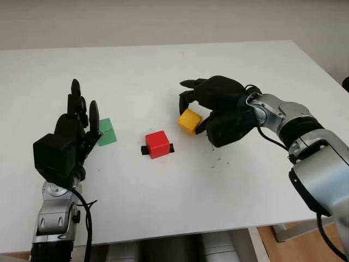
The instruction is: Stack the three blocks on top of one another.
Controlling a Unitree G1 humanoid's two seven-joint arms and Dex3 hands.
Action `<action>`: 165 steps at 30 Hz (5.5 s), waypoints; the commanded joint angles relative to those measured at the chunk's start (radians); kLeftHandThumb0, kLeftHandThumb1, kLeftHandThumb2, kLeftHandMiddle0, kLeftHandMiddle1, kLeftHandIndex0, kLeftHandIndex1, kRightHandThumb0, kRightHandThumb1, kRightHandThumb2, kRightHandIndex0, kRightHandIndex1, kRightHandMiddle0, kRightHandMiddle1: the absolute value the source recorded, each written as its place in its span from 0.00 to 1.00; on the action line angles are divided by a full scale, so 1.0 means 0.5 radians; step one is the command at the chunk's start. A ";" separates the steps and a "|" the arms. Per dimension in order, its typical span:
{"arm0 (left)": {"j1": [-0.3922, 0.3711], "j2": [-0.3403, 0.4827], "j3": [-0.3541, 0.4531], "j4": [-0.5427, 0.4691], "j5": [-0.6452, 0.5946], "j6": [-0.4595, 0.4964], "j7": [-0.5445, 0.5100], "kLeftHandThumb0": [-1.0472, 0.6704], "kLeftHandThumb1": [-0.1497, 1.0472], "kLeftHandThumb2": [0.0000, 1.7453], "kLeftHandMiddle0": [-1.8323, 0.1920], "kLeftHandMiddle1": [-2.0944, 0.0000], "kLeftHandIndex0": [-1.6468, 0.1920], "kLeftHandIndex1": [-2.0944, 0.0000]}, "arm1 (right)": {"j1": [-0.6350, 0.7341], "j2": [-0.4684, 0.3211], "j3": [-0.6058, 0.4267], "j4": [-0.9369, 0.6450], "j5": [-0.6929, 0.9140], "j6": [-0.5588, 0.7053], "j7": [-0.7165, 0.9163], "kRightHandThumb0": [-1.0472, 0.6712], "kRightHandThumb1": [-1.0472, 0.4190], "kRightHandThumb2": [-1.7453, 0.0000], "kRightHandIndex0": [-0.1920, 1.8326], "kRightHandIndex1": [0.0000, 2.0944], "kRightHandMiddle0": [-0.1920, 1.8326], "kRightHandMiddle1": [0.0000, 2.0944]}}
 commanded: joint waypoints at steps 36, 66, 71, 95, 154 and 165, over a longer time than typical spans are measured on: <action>0.030 -0.005 0.003 -0.070 -0.008 0.032 0.005 0.19 1.00 0.41 0.98 0.98 0.99 0.98 | 0.460 0.463 -0.892 -0.631 1.172 0.918 1.102 0.35 0.10 0.97 0.19 0.02 0.30 0.73; 0.031 0.003 -0.001 -0.077 0.005 0.019 0.010 0.19 1.00 0.41 0.98 0.97 0.99 0.98 | 0.549 0.461 -0.840 -0.739 1.144 1.041 1.184 0.33 0.11 0.97 0.18 0.02 0.32 0.73; 0.029 0.000 0.001 -0.081 0.000 0.031 0.011 0.19 1.00 0.41 0.98 0.97 0.99 0.97 | 0.554 0.461 -0.828 -0.716 1.113 1.000 1.164 0.32 0.12 0.97 0.18 0.02 0.33 0.73; 0.036 -0.006 0.008 -0.081 -0.017 0.039 0.011 0.18 1.00 0.40 0.98 0.97 0.99 0.98 | 0.531 0.447 -0.753 -0.530 0.933 0.772 1.065 0.31 0.11 0.97 0.19 0.03 0.31 0.74; 0.308 0.640 0.020 -0.591 1.162 0.485 -0.152 0.15 0.97 0.03 0.96 1.00 0.87 0.98 | 0.341 0.215 -1.166 -1.042 1.446 0.997 1.092 0.15 0.00 0.77 0.00 0.00 0.01 0.02; 0.228 0.848 -0.130 -0.412 1.213 0.519 -0.451 0.05 0.94 0.03 1.00 1.00 0.92 0.98 | 0.343 0.229 -1.180 -1.011 1.436 0.944 1.003 0.13 0.00 0.81 0.00 0.00 0.03 0.03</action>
